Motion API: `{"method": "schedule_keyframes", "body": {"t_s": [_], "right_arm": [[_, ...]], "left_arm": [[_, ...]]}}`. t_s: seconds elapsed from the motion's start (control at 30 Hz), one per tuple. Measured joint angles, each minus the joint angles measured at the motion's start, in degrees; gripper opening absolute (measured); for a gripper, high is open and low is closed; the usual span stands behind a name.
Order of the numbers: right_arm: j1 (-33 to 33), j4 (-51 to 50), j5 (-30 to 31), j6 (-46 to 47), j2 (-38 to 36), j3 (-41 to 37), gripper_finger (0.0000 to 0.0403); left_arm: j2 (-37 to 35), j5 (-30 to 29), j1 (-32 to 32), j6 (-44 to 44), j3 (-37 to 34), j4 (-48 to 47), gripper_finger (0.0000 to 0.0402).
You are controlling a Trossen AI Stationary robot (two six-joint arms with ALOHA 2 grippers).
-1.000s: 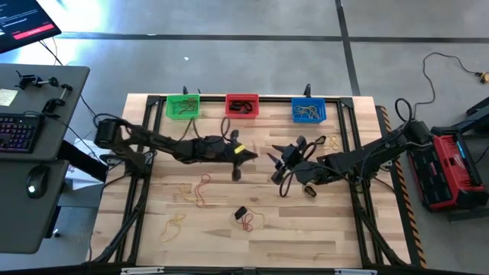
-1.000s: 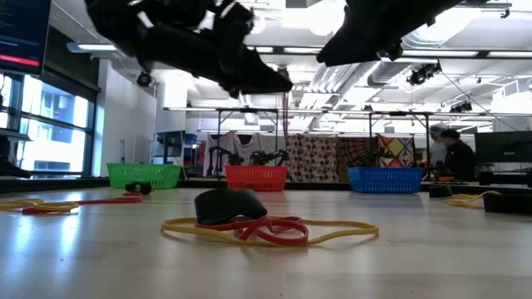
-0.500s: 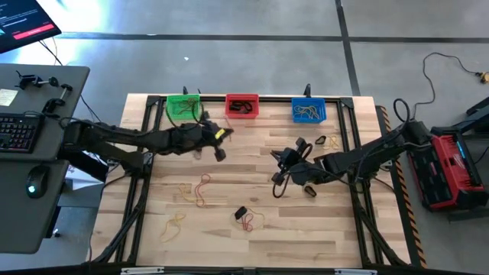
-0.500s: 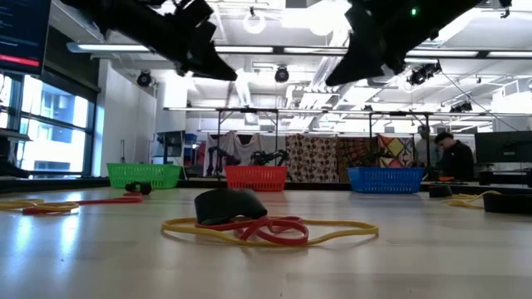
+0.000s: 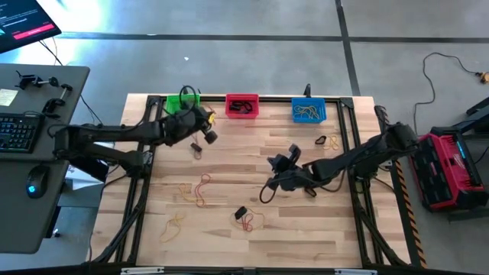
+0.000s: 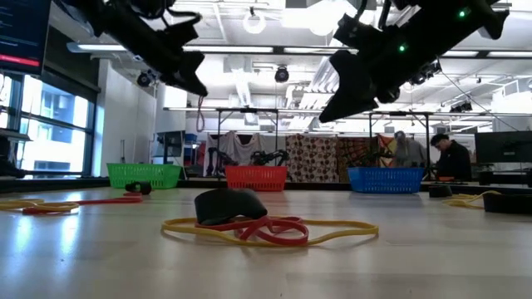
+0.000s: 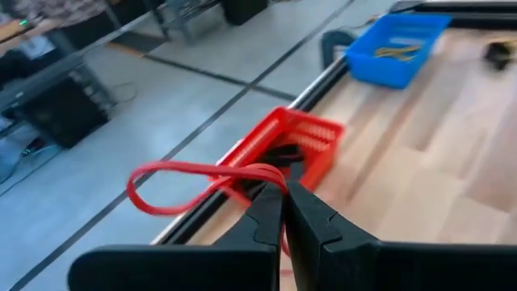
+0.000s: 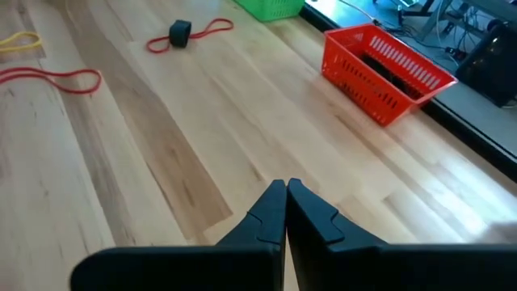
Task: Sort rubber bands into baskets
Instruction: Put the red rubber band into the green bin
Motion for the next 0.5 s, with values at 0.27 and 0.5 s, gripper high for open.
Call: {"method": "schedule_keyframes", "body": {"t_s": [0.27,0.5], "right_arm": [[0.0,0.3,-0.7,-0.3,0.7,0.0,0.0000],[0.0,0.2,-0.9,-0.3,0.7,0.0,0.0000]], "left_arm": [[-0.3,0.1,6.7,0.0,0.0,-2.0,0.0000],[-0.6,-1.2,13.0,0.1,0.0,-5.0,0.0000]]}}
